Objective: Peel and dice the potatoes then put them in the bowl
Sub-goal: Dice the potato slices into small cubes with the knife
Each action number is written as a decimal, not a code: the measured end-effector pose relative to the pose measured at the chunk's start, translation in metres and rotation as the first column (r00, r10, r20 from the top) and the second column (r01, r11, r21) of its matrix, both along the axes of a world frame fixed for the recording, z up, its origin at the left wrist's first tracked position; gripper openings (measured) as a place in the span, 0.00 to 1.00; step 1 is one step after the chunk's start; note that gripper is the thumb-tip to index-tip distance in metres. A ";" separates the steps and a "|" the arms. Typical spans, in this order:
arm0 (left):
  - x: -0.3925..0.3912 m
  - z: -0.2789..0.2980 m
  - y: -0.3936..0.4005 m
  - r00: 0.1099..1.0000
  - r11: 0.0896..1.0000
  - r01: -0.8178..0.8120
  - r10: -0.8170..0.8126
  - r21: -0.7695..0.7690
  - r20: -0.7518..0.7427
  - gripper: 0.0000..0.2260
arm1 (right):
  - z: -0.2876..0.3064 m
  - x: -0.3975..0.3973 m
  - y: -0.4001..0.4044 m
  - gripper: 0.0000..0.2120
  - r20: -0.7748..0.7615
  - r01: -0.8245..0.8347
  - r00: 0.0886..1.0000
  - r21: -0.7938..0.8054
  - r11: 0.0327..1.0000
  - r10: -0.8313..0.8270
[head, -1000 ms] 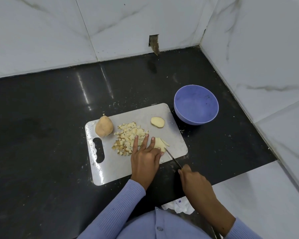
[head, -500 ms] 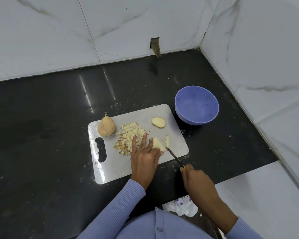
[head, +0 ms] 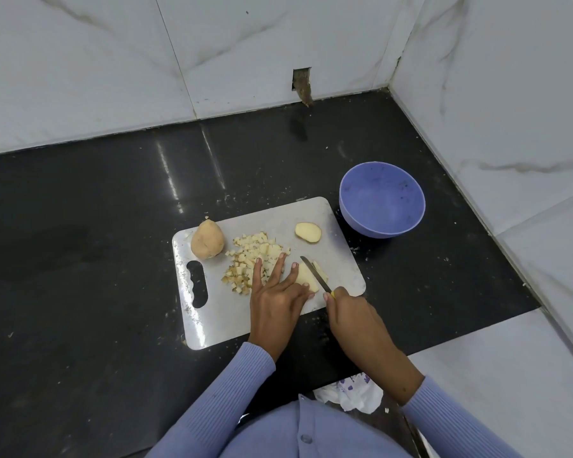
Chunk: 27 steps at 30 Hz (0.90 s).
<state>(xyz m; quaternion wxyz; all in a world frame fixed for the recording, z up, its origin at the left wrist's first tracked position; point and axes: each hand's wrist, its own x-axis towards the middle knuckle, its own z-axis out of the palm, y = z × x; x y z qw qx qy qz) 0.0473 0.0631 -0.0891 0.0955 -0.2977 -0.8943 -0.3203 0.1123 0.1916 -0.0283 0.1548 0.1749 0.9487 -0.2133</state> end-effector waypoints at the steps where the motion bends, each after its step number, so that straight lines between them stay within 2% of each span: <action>1: 0.000 -0.001 0.000 1.000 1.000 0.001 -0.001 -0.001 0.005 0.10 | -0.001 -0.003 -0.002 0.18 0.004 -0.002 1.000 0.002 1.000 0.002; 6: 0.000 -0.001 0.002 1.000 1.000 -0.002 0.002 -0.023 0.001 0.11 | -0.005 -0.008 -0.008 0.17 0.036 0.020 0.999 0.009 1.000 -0.021; 15: 0.002 0.003 0.002 1.000 0.999 -0.016 0.016 -0.045 -0.008 0.12 | -0.007 0.050 -0.003 0.13 0.128 0.023 0.991 0.071 0.997 -0.032; 18: 0.002 0.003 0.001 1.000 0.999 -0.013 0.012 -0.052 -0.007 0.12 | -0.012 0.055 -0.004 0.15 0.145 0.040 0.988 0.090 0.995 -0.053; 27: 0.005 0.002 -0.001 0.997 0.997 -0.064 0.062 -0.047 -0.045 0.07 | -0.009 0.047 0.004 0.16 0.093 0.076 0.992 0.055 0.996 -0.080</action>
